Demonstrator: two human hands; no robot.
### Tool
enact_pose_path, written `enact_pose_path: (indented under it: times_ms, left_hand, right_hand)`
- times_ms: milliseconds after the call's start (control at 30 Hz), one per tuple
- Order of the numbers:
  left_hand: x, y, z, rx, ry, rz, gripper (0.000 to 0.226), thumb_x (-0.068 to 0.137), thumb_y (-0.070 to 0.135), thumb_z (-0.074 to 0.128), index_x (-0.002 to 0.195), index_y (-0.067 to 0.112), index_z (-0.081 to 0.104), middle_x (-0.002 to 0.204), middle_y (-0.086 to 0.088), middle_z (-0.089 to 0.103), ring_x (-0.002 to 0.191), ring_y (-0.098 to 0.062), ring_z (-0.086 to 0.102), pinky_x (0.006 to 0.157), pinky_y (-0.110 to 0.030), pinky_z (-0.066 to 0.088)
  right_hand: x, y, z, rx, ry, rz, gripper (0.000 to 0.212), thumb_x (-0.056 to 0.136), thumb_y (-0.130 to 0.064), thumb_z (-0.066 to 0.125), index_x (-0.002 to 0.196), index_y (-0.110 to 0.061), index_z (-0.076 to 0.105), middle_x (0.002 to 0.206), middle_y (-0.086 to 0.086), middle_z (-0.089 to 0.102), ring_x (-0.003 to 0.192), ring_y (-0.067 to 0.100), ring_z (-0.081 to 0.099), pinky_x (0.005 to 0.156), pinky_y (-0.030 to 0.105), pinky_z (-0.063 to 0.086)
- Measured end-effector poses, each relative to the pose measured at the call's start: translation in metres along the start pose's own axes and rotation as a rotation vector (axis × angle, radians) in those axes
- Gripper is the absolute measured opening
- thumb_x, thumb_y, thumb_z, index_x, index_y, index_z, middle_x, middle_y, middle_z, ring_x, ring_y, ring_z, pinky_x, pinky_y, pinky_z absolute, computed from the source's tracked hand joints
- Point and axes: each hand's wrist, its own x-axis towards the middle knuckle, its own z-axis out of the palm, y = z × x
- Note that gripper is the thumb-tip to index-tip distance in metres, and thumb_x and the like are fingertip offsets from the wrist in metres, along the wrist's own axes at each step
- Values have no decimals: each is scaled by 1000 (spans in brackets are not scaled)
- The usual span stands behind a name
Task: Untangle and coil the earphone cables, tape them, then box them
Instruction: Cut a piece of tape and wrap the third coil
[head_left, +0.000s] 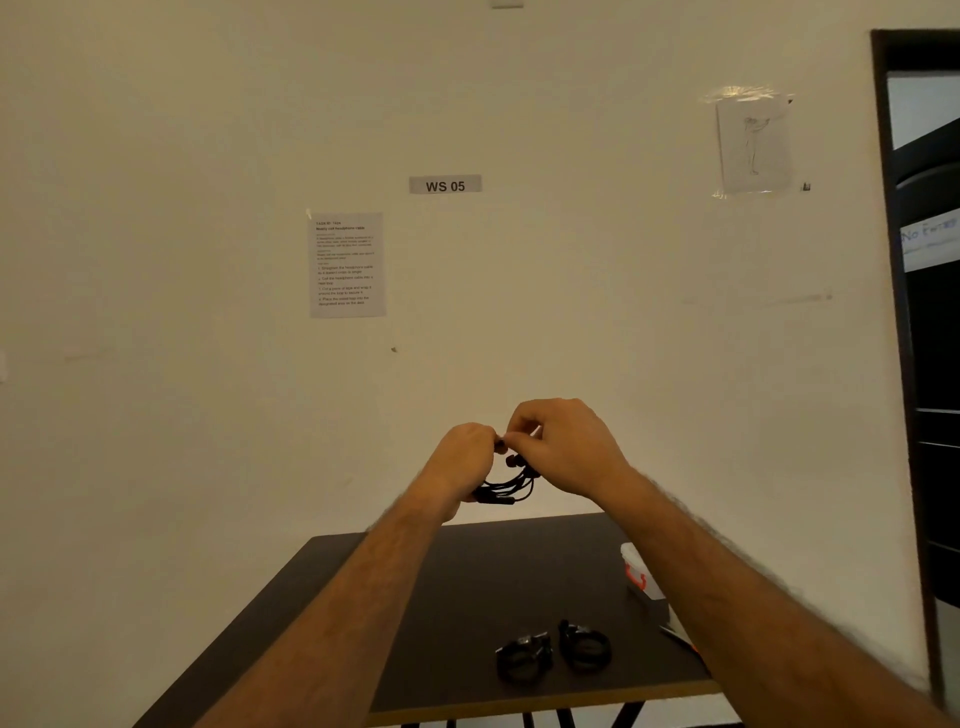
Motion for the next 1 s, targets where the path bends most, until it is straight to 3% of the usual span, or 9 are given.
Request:
enact_pose_path:
  times_ms: [133,200,300,433,567,667,800,900,1000]
  left_hand:
    - [-1,-2,1,44,14,33,30,101,10,29,101,11,60,97,-16,53,68,-12,42,60,-26,37]
    - [1,-4,3,93,8,57,33,101,10,29,106,7,62,101,-25,56,68,-12,42,60,-26,35]
    - [2,-8,5,119,4,94,33,102,12,28,107,6,61,93,-21,54,70,-13,43,62,-27,36]
    - [5,-11,7,116,24,146,33,103,18,30,105,10,61,87,-3,55,75,-15,48,70,-31,39]
    - [1,-10,12,165,22,197,30,104,29,35,108,14,60,85,3,57,77,-11,51,66,-25,40]
    - [-1,-11,15,210,29,227,27,103,34,40,110,16,60,92,2,61,80,-11,54,66,-22,42]
    - [0,-12,14,165,14,209,26,103,29,39,109,15,60,87,3,58,77,-11,52,66,-26,39]
    - [1,-12,15,104,39,173,27,102,23,38,105,12,62,77,5,54,70,-10,48,62,-27,37]
    - [1,-13,15,119,82,156,30,102,21,34,104,11,62,81,4,56,71,-10,49,62,-27,38]
  right_hand:
    - [4,1,2,132,-4,113,10,86,-24,67,78,-22,73,76,-8,72,70,10,68,72,33,60]
    - [6,2,2,256,-12,195,10,83,-18,70,74,-14,73,72,-2,73,69,14,70,69,31,60]
    - [7,2,-2,518,-71,344,9,84,-12,71,80,-4,72,76,8,73,70,17,71,65,27,57]
    - [9,9,-5,893,-270,601,5,88,-8,66,88,-5,69,80,8,74,74,20,72,82,40,58]
    - [12,19,-1,1089,-385,715,10,89,-8,63,95,-3,68,88,10,69,80,20,64,95,47,53]
    - [11,21,2,1113,-393,717,14,88,-8,61,97,0,68,96,13,65,83,20,62,90,45,55]
    - [8,20,4,1061,-337,624,16,92,-5,57,98,2,70,87,11,68,77,20,64,87,44,56]
    - [5,15,4,763,-218,449,16,95,-5,55,99,0,70,85,9,72,74,19,70,82,40,57]
    - [5,10,1,492,-95,253,16,98,-12,53,97,-9,69,89,4,71,83,18,69,72,23,54]
